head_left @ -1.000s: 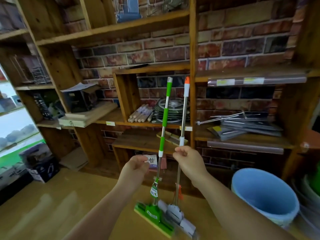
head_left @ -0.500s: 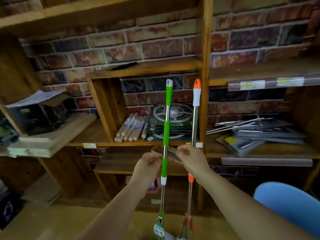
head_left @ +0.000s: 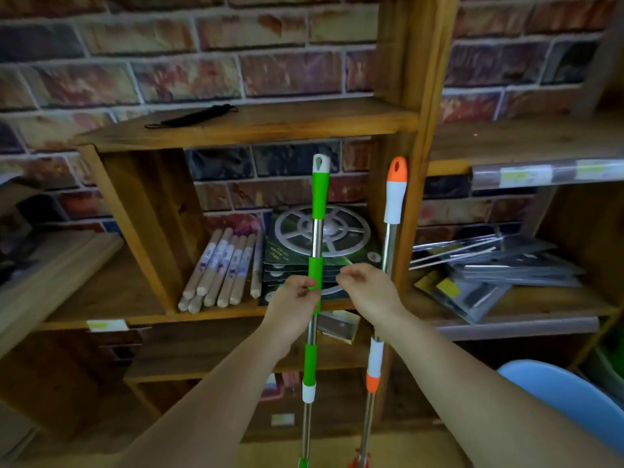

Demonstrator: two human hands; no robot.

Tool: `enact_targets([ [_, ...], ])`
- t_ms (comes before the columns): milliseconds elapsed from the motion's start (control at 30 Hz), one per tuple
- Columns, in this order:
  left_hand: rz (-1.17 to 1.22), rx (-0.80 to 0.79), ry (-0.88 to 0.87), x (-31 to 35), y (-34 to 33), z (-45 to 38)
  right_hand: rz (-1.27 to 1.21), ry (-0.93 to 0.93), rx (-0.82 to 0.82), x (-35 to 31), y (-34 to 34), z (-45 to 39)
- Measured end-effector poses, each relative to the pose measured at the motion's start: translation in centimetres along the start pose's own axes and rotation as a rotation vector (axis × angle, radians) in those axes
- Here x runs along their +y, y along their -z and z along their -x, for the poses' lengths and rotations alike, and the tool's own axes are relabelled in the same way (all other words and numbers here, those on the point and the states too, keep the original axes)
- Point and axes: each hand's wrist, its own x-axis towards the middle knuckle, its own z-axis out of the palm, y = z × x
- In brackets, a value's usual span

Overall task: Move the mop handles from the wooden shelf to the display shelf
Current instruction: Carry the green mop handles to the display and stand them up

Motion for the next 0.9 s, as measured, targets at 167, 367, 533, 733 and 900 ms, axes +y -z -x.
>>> enact_targets([
  [167,-0.005,0.027,0.017,0.3,-0.8,-4.9,0.002,0.011,-0.04,0.2,-0.7,-5.2],
  [367,-0.05,0.026,0.063,-0.8,-1.8,-9.8,0.033,-0.026,-0.05,0.9,-2.0,-9.5],
  [533,-0.102,0.037,0.061,-1.2,-2.1,-14.1,0.04,-0.059,-0.02,1.6,-2.3,-11.6],
  [733,-0.206,0.088,0.002,-0.1,-2.5,-18.6,0.04,-0.045,0.031,1.0,-2.4,-14.0],
  [900,-0.281,0.085,-0.013,1.1,-2.8,-21.2,0.032,-0.033,0.028,0.5,-2.6,-15.7],
])
